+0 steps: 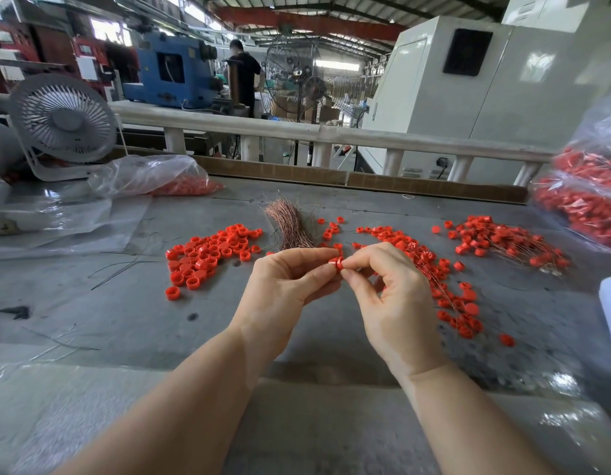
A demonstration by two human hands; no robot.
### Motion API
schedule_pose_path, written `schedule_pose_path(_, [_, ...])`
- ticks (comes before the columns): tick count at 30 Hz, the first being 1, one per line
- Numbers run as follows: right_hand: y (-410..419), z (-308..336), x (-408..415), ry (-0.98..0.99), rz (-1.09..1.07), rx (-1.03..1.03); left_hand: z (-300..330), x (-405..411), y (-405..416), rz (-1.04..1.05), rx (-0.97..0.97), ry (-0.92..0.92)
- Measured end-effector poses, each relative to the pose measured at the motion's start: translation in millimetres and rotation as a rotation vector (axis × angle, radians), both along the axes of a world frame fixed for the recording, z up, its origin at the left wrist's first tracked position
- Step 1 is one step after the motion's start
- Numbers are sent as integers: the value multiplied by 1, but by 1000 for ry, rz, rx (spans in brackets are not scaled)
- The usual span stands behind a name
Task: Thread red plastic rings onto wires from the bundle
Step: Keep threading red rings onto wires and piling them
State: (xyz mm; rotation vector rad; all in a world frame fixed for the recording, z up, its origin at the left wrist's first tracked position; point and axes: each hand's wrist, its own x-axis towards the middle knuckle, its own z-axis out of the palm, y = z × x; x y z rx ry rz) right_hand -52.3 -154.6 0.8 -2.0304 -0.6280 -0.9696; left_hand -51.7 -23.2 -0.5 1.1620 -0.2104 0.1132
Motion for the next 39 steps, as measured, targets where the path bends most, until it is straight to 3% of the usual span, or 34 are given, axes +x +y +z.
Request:
schedule_pose_path(18, [0,-1,1,13,31,33,-1,0,-1,22,19,-27])
schedule_pose_path(31, [2,-5,1,132,38,85,1,-3,-1,79,111,-59])
schedule_pose_path(39, [4,-5,1,107,-10,54,0,-1,-1,49,68,26])
